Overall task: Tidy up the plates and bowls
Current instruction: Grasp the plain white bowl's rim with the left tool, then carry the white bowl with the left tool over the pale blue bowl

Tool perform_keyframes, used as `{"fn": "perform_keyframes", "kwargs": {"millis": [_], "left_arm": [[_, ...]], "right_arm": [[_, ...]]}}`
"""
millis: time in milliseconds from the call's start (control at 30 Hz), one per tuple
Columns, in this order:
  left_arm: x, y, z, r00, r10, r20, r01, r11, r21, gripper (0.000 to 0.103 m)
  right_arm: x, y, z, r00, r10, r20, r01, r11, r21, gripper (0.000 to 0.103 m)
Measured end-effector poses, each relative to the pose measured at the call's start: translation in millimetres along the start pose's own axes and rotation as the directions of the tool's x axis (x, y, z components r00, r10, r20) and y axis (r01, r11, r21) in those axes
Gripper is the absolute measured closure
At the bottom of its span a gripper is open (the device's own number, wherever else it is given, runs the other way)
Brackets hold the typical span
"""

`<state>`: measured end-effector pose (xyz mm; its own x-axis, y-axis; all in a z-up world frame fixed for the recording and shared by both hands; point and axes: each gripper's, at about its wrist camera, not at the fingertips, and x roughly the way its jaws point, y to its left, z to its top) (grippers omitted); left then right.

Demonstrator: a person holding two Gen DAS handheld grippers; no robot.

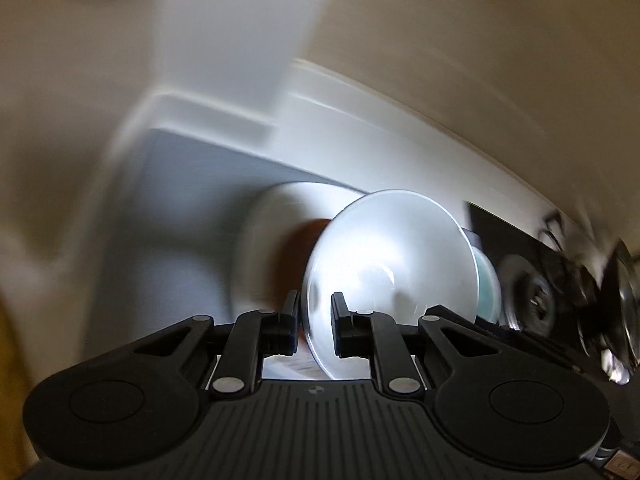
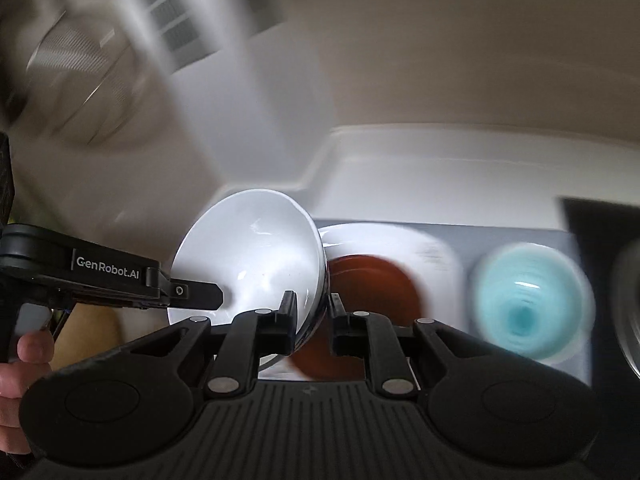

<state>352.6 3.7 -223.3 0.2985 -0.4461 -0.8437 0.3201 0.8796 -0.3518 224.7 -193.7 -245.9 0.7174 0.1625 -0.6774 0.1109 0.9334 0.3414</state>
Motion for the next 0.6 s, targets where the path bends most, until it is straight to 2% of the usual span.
{"fn": "perform_keyframes", "kwargs": {"millis": [133,267,400,600], "left_arm": [[33,-53,5,0.999,-0.028,-0.047,0.031,0.996,0.083,0.087],[63,-89,7,0.994,-0.043,-0.099,0.055,0.991,0.12,0.087],[80,-113,7,0.992,-0.046,-0.116,0.067,0.98,0.187,0.087],[114,-133,13,0.983,-0.033,-0.183,0.071,0.976,0.208,0.087]], "right_arm": [[-21,-47,-1,0.994,-0.104,0.027,0.101,0.988,0.115,0.087],[-30,-81,-3,0.98,-0.195,0.027,0.188,0.969,0.159,0.087],[-33,-113,-8,0.975,-0.218,0.034,0.207,0.957,0.202,0.087],[-25,-150,-17,0.977,-0.213,0.011,0.204,0.95,0.236,0.086]]}}
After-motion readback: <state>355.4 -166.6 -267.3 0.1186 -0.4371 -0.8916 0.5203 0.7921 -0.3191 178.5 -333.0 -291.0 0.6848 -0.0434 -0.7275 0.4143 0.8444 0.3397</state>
